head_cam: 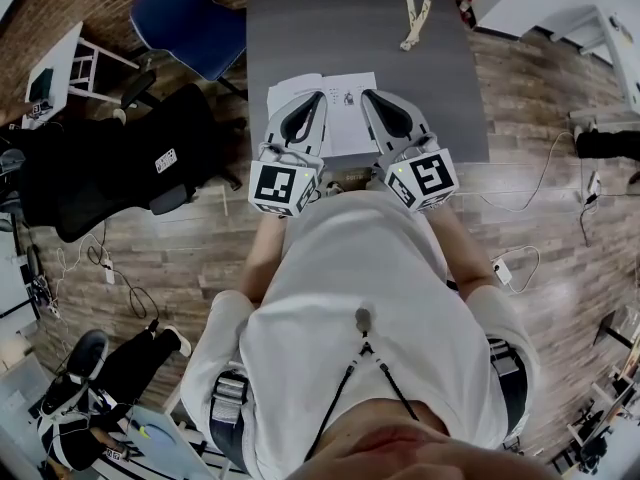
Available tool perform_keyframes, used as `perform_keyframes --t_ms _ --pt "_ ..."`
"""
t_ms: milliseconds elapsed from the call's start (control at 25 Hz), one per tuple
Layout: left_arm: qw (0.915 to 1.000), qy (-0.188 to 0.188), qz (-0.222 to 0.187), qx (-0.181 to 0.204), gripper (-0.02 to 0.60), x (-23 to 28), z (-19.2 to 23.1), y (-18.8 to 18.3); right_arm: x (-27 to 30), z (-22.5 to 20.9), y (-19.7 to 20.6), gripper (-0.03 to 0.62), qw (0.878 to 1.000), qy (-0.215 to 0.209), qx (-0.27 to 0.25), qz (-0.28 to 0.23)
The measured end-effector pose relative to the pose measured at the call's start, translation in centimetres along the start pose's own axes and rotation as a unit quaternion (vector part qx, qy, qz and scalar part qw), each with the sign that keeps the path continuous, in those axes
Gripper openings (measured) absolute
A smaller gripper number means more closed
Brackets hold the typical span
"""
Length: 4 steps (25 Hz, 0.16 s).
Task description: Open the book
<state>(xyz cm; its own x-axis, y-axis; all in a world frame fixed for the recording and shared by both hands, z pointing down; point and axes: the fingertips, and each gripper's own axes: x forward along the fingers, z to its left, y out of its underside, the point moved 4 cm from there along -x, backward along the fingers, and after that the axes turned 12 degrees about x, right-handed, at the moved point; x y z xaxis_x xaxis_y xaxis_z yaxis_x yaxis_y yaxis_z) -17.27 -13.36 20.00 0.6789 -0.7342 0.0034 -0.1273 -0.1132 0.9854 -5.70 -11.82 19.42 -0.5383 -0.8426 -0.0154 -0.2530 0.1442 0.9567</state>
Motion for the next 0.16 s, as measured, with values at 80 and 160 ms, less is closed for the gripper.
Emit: perform_keyframes --t_ms 80,160 --pt "1.0 0.0 0.001 0.0 0.023 -0.08 0.34 0.17 0.38 0.15 0.07 0.037 1.0 -0.001 0.0 0.0" --pt "1.0 0.001 0.002 0.0 0.023 -0.15 0.71 0.28 0.78 0.3 0.1 0.037 1.0 -0.001 -0.001 0.0"
